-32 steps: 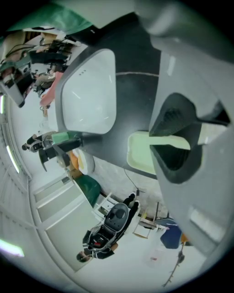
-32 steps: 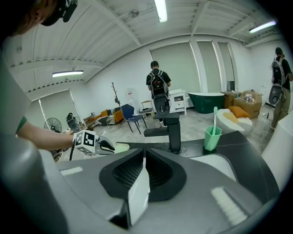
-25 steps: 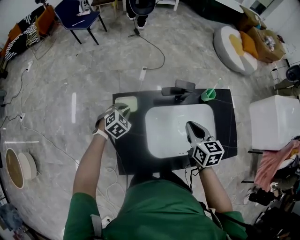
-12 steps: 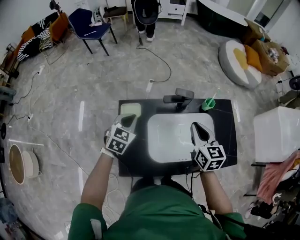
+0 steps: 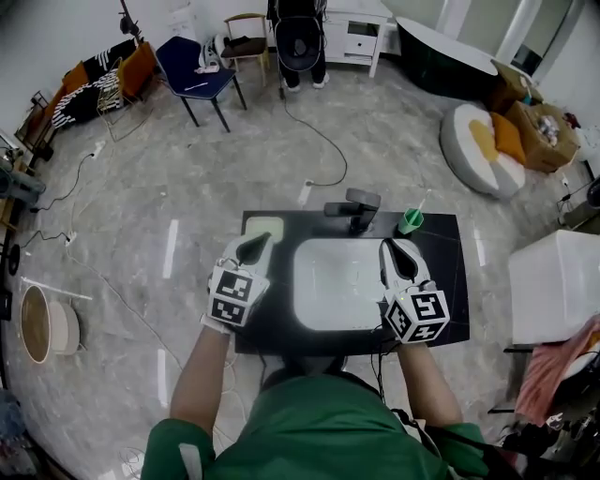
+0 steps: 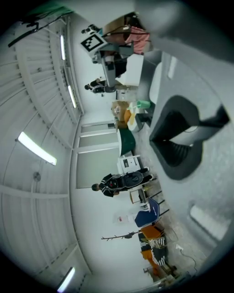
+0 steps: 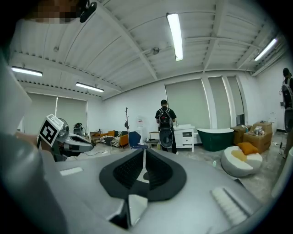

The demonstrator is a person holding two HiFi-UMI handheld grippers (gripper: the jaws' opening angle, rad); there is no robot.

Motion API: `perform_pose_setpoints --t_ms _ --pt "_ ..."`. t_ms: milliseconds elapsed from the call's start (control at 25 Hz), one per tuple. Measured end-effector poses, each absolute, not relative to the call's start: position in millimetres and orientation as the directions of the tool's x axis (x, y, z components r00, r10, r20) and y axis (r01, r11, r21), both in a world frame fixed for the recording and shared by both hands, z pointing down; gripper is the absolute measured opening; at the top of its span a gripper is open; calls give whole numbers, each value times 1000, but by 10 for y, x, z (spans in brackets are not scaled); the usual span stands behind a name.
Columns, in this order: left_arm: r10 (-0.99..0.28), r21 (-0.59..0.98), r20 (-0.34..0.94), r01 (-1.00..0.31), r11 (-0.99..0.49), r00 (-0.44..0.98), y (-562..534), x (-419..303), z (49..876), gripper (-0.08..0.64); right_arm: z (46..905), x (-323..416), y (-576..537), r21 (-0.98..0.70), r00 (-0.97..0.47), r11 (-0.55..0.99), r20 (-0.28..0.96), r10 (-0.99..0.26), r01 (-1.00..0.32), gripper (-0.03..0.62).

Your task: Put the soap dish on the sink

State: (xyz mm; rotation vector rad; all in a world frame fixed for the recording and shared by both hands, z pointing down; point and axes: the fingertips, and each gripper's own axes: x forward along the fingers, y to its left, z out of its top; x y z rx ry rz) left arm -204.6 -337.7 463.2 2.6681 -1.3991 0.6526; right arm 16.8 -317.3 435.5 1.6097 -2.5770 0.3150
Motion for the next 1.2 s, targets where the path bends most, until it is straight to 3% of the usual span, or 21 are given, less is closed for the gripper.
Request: perform_pose_setpoints --t_ms 680,1200 --pt "-937 -83 61 -933 -350 345 -2903 -2340 3233 -2 3283 199 -2843 -92 -459 462 -55 -887 -882 17" --pt "-939 -59 31 -937 -344 343 -2783 -2365 3169 -2 3251 156 -2801 -100 -464 471 -80 -882 -877 17"
